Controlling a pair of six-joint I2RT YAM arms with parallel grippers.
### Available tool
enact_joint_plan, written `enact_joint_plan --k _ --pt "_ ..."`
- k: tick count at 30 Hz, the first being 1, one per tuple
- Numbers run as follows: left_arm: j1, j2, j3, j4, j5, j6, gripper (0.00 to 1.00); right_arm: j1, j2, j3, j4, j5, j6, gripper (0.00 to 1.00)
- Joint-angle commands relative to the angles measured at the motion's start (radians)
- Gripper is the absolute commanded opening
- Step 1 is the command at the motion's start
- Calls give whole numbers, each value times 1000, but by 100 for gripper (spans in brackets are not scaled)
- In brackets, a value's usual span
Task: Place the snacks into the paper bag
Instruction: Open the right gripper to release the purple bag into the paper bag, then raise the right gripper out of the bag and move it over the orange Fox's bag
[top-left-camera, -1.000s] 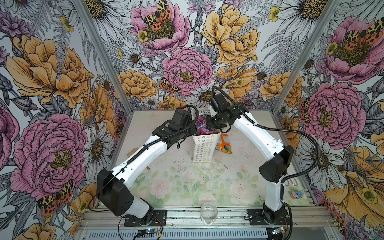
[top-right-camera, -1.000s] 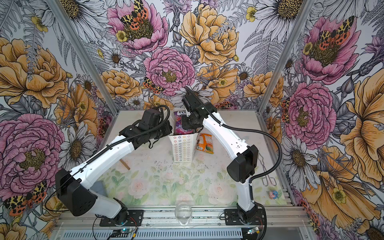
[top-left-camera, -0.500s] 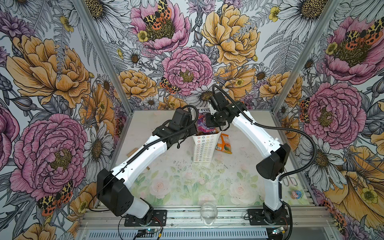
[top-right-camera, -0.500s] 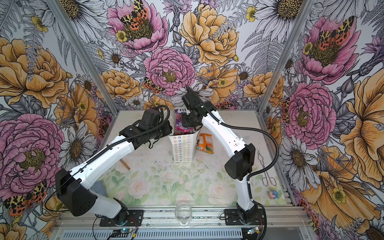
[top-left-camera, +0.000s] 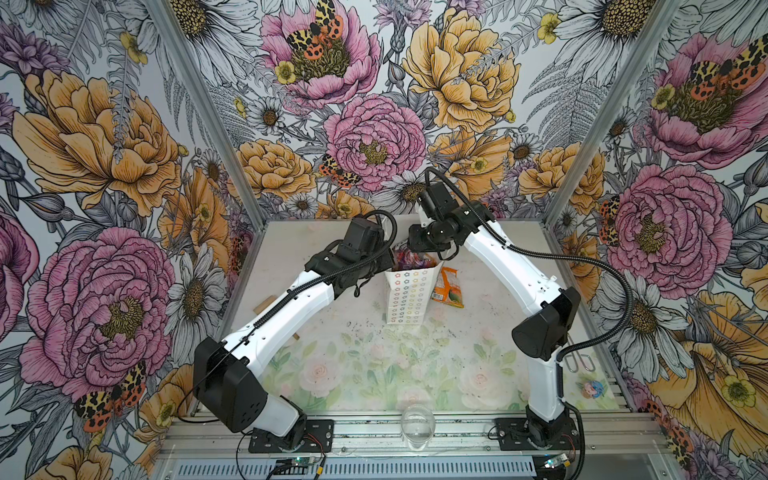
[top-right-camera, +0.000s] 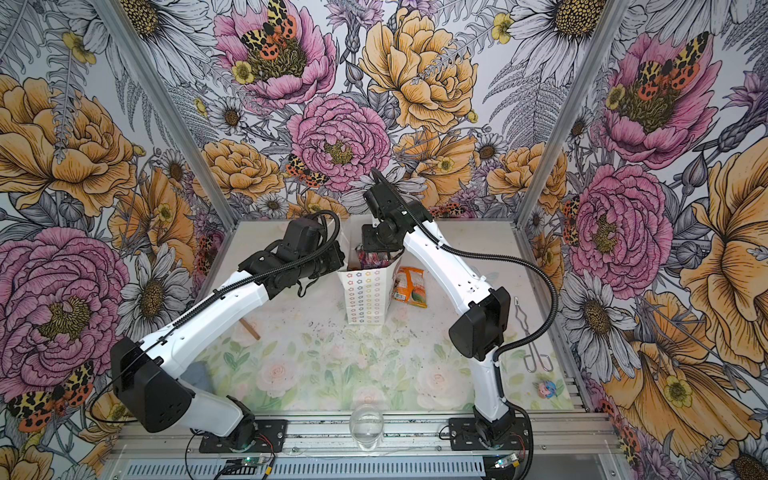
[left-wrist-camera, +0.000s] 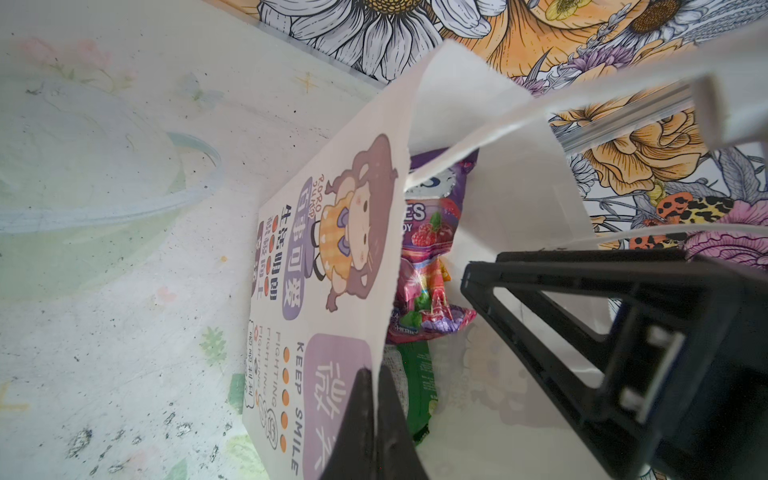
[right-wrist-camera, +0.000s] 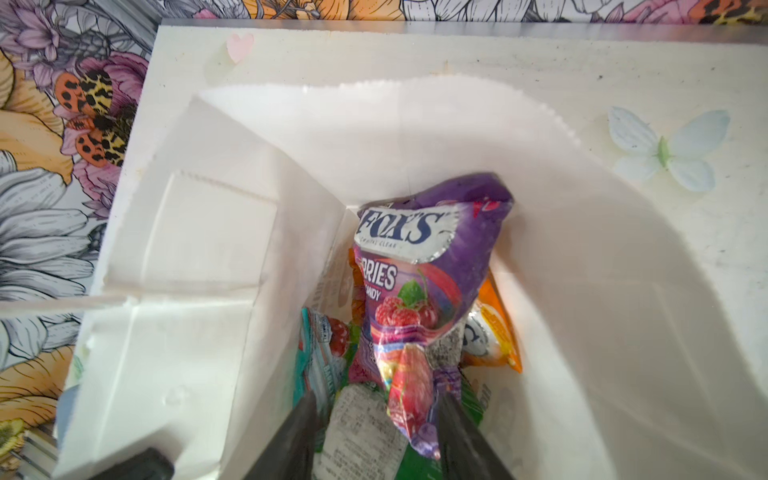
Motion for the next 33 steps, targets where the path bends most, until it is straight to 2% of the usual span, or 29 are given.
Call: enact_joint_plan --k 1,13,22,27,33 --pt "7 -21 -8 62 12 2 0 -5 -1 32 15 5 2 60" --pt "10 -28 -12 62 5 4 0 4 -96 29 12 -6 -14 65" --pt "49 -75 -76 62 3 -5 0 4 -212 8 -7 -4 -17 68" --pt "72 -101 -109 63 7 -5 0 4 -302 -36 -8 15 -10 76" --pt "97 -128 -147 77 24 -5 0 -8 -419 -132 -11 96 -12 88"
